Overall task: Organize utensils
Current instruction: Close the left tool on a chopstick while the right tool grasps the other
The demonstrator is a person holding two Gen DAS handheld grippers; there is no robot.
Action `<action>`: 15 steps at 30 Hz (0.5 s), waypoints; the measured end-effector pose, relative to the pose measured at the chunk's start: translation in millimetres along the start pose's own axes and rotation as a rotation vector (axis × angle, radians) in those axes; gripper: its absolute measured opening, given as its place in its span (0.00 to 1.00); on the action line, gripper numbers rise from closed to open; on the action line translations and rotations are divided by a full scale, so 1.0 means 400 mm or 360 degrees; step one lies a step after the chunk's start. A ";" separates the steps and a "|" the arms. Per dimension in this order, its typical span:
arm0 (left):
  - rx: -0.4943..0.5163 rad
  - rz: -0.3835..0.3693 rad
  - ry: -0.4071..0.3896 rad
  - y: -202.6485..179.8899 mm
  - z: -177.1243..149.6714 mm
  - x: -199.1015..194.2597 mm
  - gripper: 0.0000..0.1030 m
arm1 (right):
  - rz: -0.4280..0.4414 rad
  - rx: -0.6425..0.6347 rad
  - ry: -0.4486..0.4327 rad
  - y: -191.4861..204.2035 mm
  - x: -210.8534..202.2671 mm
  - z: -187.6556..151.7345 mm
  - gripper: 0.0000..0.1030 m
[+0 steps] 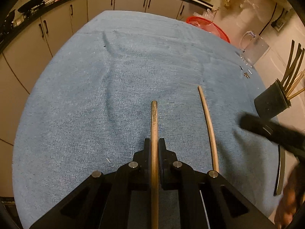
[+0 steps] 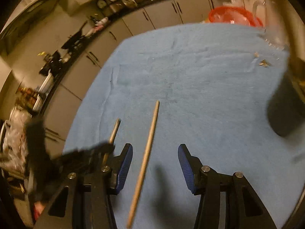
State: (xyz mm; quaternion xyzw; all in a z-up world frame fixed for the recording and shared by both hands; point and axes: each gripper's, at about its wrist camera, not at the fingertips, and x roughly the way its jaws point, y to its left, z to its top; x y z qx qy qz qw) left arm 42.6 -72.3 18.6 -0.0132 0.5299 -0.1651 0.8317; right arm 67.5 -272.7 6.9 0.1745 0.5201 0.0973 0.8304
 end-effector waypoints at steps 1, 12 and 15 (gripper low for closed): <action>0.0014 0.0002 0.0006 0.000 -0.001 -0.002 0.08 | -0.0028 -0.0019 0.0045 0.006 0.026 0.019 0.48; 0.0033 -0.0020 0.0056 -0.005 0.082 0.038 0.08 | -0.0335 -0.0217 0.0209 0.074 0.157 0.108 0.24; -0.0005 -0.0056 0.0047 0.001 0.106 0.051 0.08 | -0.0379 -0.0298 0.0218 0.099 0.168 0.113 0.10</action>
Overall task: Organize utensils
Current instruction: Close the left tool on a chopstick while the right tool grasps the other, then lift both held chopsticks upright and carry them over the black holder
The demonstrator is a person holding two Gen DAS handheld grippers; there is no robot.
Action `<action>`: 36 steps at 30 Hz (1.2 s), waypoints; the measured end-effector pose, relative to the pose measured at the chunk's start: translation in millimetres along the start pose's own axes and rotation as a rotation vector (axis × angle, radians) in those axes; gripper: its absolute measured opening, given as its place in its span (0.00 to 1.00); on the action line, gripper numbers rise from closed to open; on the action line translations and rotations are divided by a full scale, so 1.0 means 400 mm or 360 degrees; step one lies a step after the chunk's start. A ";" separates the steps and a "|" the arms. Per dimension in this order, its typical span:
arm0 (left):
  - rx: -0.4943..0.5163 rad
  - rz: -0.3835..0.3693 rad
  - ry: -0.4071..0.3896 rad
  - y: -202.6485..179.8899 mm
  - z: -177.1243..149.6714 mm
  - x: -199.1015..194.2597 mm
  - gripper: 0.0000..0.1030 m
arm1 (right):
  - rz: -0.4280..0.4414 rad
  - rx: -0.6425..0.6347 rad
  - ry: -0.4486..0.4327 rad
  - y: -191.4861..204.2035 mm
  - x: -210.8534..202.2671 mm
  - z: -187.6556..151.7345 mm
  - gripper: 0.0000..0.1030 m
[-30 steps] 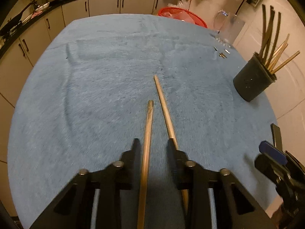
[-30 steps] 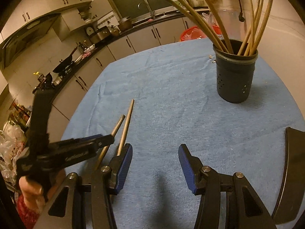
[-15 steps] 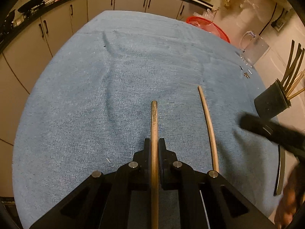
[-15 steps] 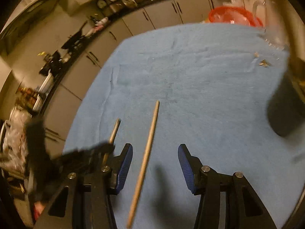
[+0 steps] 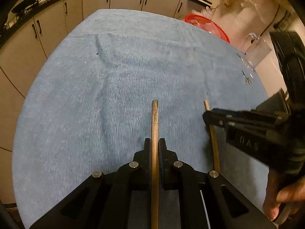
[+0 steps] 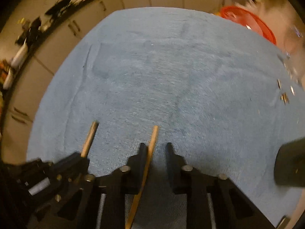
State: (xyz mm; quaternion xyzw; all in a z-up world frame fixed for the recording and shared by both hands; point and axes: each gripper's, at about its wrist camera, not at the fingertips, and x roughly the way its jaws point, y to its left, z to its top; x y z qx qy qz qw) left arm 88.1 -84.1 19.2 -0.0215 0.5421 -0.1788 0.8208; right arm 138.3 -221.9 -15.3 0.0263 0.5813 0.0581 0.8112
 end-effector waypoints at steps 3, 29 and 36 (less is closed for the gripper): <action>-0.0013 -0.0022 -0.0034 0.000 0.005 0.001 0.07 | 0.0056 0.0040 -0.0021 -0.014 -0.004 0.000 0.06; 0.0085 -0.0103 -0.0921 -0.104 -0.132 -0.387 0.07 | 0.0270 0.0152 -0.1289 -0.040 -0.536 -0.353 0.06; 0.0110 -0.0048 -0.0896 -0.121 -0.141 -0.382 0.07 | 0.0276 0.0145 -0.1337 -0.049 -0.556 -0.383 0.06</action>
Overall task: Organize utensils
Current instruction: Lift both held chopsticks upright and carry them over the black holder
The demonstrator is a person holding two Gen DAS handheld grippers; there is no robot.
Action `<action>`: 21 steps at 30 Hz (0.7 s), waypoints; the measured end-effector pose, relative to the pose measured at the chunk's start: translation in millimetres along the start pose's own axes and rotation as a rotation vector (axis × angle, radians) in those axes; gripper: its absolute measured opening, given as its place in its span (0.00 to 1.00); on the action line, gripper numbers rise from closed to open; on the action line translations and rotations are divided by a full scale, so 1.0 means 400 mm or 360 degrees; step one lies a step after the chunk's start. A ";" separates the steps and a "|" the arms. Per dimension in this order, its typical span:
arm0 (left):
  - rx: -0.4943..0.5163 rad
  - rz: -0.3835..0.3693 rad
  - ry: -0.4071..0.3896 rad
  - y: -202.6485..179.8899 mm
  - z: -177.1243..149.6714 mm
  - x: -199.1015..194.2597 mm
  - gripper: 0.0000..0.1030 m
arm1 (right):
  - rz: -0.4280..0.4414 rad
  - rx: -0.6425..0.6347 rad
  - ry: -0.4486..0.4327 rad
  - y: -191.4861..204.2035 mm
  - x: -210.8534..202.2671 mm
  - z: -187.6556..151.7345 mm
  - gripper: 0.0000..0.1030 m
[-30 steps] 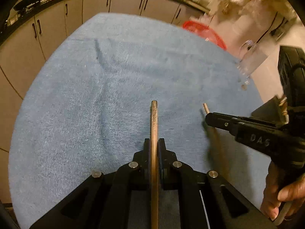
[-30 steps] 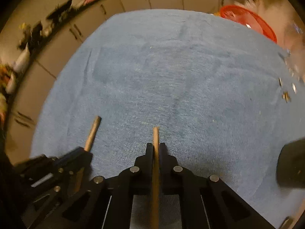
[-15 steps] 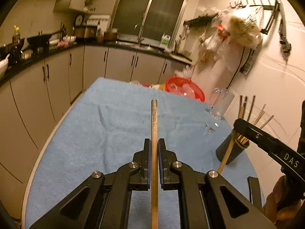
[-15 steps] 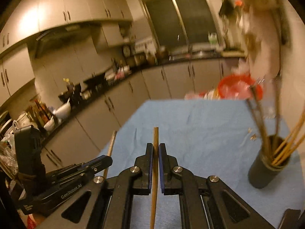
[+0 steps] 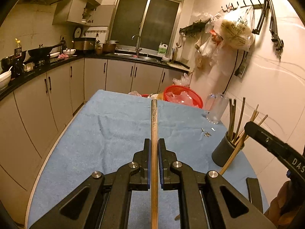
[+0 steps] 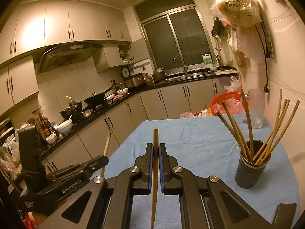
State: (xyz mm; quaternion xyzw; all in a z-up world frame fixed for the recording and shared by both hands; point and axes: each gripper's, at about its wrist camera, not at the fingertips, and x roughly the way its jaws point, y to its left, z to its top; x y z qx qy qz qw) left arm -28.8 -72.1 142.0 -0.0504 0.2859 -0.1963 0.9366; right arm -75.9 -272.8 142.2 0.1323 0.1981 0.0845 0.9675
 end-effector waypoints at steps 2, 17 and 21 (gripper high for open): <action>0.0014 0.0017 0.0012 -0.002 -0.004 0.005 0.07 | -0.0004 0.0004 -0.0008 -0.004 -0.002 -0.002 0.06; 0.0068 0.0038 0.0044 -0.030 -0.013 0.012 0.07 | -0.0036 0.0043 -0.0043 -0.039 -0.038 0.004 0.06; 0.0082 0.0038 0.0043 -0.040 -0.012 0.009 0.07 | -0.0031 0.0053 -0.0059 -0.043 -0.051 0.007 0.06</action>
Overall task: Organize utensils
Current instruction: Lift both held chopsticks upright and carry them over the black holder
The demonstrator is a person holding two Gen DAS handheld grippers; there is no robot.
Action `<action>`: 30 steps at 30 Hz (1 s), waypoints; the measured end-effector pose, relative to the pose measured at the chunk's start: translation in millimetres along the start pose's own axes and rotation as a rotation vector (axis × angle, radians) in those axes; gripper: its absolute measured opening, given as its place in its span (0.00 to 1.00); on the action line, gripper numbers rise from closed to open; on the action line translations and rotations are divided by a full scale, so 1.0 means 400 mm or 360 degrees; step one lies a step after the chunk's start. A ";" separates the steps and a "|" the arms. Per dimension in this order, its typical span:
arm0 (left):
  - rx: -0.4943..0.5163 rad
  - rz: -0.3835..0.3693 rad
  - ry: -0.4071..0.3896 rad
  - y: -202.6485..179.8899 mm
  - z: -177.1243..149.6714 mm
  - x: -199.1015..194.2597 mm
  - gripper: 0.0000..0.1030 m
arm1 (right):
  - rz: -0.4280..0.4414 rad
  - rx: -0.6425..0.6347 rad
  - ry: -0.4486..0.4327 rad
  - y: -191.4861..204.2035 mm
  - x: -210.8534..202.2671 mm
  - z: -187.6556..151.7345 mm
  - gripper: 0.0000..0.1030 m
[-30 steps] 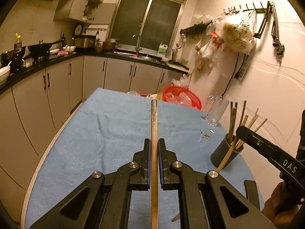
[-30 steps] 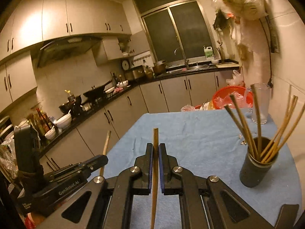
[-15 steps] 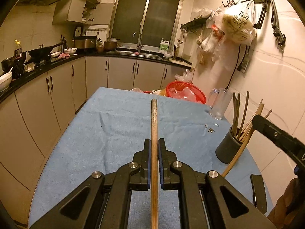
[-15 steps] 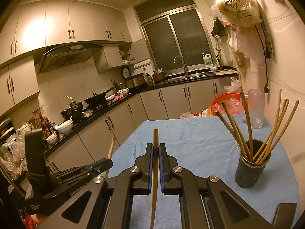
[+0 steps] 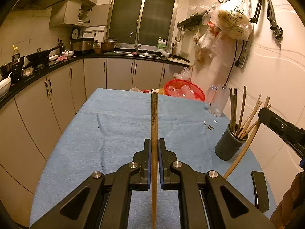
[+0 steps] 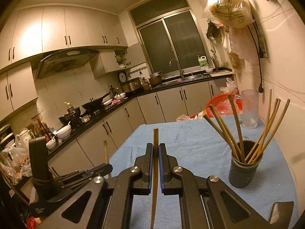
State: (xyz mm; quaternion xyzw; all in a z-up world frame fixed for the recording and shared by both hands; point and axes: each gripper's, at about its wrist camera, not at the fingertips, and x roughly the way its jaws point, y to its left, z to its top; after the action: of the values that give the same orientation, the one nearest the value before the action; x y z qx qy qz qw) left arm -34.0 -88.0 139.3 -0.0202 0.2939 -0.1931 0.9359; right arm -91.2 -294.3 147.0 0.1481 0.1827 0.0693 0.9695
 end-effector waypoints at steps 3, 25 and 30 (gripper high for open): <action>0.0013 -0.0006 -0.0005 -0.013 0.003 -0.005 0.07 | 0.0001 0.0013 -0.0014 -0.010 -0.011 0.005 0.06; 0.0069 -0.0165 -0.0039 -0.115 0.062 -0.050 0.07 | -0.0152 0.0123 -0.0202 -0.144 -0.146 0.046 0.06; 0.0092 -0.0207 -0.0060 -0.141 0.082 -0.062 0.07 | -0.0201 0.0133 -0.0266 -0.176 -0.187 0.063 0.06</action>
State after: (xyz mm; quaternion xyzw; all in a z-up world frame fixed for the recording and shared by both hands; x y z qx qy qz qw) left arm -54.0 -133.5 188.5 -0.0158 0.2686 -0.2614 0.9270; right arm -145.3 -381.7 172.4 0.1819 0.1129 -0.0122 0.9767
